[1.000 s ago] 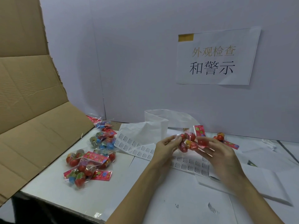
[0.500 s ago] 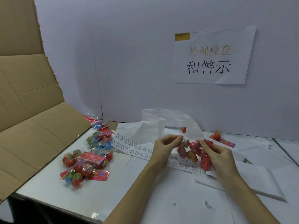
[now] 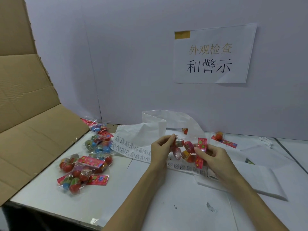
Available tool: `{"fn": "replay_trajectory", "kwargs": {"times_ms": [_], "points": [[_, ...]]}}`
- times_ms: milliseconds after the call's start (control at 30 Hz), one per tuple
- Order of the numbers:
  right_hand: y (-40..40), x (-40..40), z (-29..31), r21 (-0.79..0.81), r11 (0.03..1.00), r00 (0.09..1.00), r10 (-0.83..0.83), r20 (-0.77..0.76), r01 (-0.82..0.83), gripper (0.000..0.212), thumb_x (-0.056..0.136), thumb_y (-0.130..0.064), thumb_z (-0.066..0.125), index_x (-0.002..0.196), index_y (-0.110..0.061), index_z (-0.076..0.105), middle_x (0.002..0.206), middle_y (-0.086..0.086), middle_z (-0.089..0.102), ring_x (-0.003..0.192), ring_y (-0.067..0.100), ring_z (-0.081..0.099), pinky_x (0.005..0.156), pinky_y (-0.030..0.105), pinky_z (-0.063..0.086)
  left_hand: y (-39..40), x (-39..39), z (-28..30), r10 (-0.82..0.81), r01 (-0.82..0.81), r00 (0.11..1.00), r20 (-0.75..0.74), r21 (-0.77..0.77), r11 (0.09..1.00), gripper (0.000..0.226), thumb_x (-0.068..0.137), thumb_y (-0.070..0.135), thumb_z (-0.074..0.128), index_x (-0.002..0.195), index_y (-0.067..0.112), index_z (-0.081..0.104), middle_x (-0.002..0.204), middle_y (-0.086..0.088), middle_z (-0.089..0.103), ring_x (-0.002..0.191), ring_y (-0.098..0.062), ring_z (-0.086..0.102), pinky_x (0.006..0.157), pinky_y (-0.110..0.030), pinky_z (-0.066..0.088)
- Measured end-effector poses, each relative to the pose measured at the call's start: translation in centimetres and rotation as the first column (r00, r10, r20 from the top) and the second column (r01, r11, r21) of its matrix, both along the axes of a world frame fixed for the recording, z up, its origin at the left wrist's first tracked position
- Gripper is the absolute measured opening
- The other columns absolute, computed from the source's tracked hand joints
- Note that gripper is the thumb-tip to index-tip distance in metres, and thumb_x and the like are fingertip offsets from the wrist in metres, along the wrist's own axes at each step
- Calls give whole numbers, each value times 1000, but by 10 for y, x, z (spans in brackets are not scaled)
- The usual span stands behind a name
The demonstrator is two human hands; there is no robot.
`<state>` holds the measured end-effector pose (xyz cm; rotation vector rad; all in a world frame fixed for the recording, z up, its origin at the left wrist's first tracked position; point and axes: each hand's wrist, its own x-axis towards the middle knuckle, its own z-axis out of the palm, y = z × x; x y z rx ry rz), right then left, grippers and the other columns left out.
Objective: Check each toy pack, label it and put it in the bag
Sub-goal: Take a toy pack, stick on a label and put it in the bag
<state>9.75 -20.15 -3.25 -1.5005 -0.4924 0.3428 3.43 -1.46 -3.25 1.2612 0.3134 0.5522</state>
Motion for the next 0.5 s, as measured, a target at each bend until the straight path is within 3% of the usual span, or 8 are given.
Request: {"fn": "replay_trajectory", "kwargs": {"times_ms": [100, 233, 333, 400, 500], "points": [[-2, 1, -2, -85, 993, 997, 77, 7, -76, 21, 99, -10, 67, 119, -11, 74, 101, 4, 81, 96, 21, 78, 78, 25, 62, 7, 1, 3, 35, -37, 999, -31, -89, 995, 14, 98, 14, 69, 91, 7, 79, 80, -6, 73, 70, -15, 68, 60, -22, 55], [-2, 1, 2, -110, 989, 995, 100, 8, -99, 22, 100, -10, 65, 120, -13, 73, 102, 2, 81, 96, 21, 79, 79, 26, 63, 9, 1, 3, 45, -47, 999, -31, -73, 996, 18, 100, 19, 67, 103, 2, 74, 86, -8, 74, 78, -19, 70, 71, -31, 59], [-1, 0, 5, -80, 997, 994, -13, 106, 22, 21, 98, -10, 69, 116, -16, 77, 97, -2, 81, 89, 15, 79, 74, 20, 61, 4, 0, 5, 86, -86, 996, 5, 9, 996, 22, 97, 31, 71, 105, 11, 78, 89, -4, 73, 80, -19, 65, 77, -36, 58], [-1, -1, 6, -13, 994, 980, -103, 171, 107, 20, 95, -11, 72, 107, -26, 80, 98, -4, 81, 90, 9, 77, 76, 18, 59, 1, -2, 9, 69, -69, 998, -7, 29, 997, 29, 96, 45, 68, 107, 20, 80, 104, -5, 74, 92, -20, 65, 81, -35, 60], [0, -4, 5, 21, 993, 959, -116, 257, 114, 33, 96, -3, 69, 104, -33, 82, 125, -12, 73, 115, -6, 65, 93, 8, 50, -3, -5, 14, -137, 132, 987, -87, -64, 989, 53, 99, 68, 46, 114, 29, 78, 129, -12, 66, 121, -26, 63, 99, -49, 58]]}}
